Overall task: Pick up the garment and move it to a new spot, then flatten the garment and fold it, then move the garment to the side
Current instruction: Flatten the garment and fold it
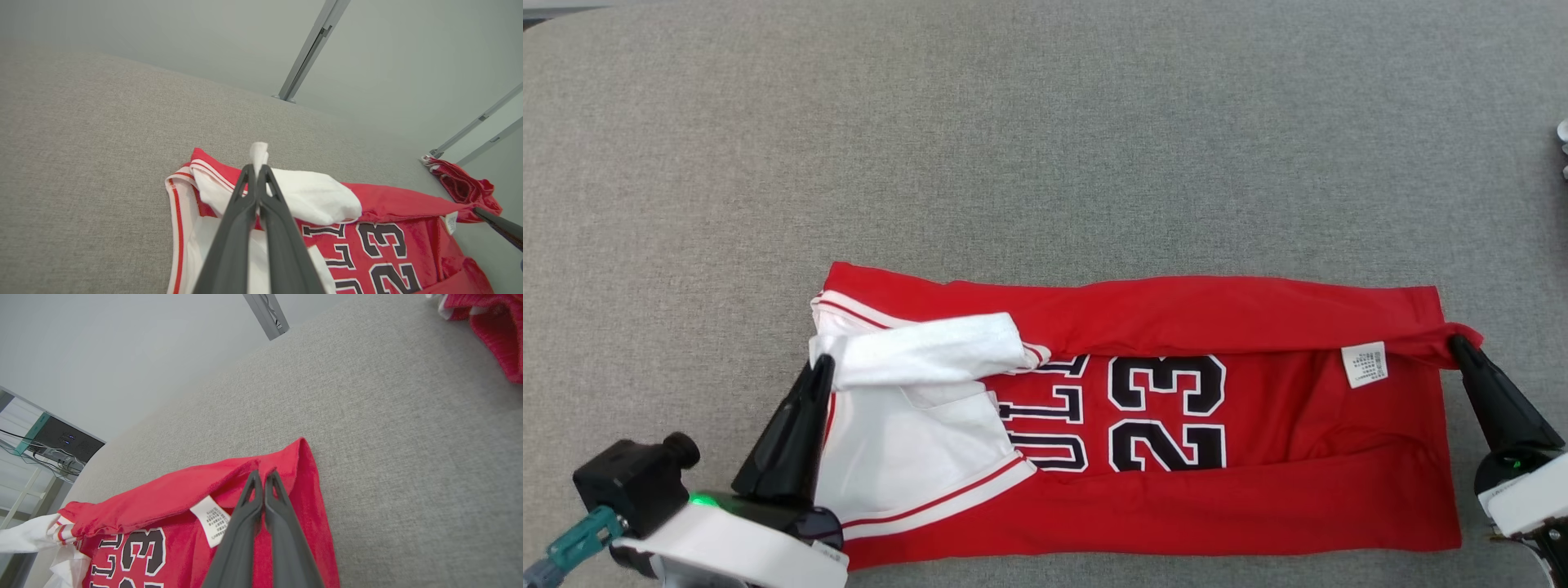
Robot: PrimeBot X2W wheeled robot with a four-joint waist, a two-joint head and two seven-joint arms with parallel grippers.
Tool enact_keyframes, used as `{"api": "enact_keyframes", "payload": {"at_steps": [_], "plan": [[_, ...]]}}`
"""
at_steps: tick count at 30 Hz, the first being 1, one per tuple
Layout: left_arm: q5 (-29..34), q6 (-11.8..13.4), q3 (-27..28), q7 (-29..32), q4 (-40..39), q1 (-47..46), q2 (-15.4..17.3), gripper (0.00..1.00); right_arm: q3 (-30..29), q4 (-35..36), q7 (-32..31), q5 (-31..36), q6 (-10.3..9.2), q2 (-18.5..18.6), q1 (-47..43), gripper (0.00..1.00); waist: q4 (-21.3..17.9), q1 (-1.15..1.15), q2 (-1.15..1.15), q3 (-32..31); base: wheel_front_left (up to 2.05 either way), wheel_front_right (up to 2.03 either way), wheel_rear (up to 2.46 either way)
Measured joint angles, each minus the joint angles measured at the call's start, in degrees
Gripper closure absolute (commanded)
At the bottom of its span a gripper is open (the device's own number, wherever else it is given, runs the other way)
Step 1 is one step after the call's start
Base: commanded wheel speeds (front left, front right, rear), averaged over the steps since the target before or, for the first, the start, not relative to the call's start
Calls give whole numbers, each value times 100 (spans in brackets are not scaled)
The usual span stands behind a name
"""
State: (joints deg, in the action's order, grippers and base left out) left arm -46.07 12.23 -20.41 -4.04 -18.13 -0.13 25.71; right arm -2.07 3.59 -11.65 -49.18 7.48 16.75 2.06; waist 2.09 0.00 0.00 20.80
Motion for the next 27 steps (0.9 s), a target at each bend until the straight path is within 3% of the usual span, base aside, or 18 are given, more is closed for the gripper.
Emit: {"api": "enact_keyframes", "payload": {"at_steps": [7,17,18,19,20,21,27], "plan": [[-276,197,59,46,-156,620,-44,100,-238,170,118,-131,0,-227,-495,100,63,0,0,5,0,0,0],[-641,146,-10,100,413,935,-222,100,-80,-118,260,20,0,-436,-759,100,15,0,0,-28,0,0,0],[-720,104,-4,91,503,936,-279,92,-54,-204,309,118,0,-438,-755,100,5,0,0,-33,0,0,0],[-768,58,-38,92,602,935,-322,11,0,-263,352,209,0,-430,-734,86,-6,0,0,-35,0,0,0],[-689,49,-81,64,704,922,-322,0,62,-288,403,255,0,-434,-715,56,-16,0,0,-37,0,0,0],[-660,38,-78,4,788,910,-337,0,120,-311,488,328,0,-447,-686,0,-23,0,0,-40,0,0,0],[-292,121,20,-592,1060,677,-492,0,266,-192,1361,1140,0,-488,-491,0,-70,0,0,-137,0,0,0]]}}
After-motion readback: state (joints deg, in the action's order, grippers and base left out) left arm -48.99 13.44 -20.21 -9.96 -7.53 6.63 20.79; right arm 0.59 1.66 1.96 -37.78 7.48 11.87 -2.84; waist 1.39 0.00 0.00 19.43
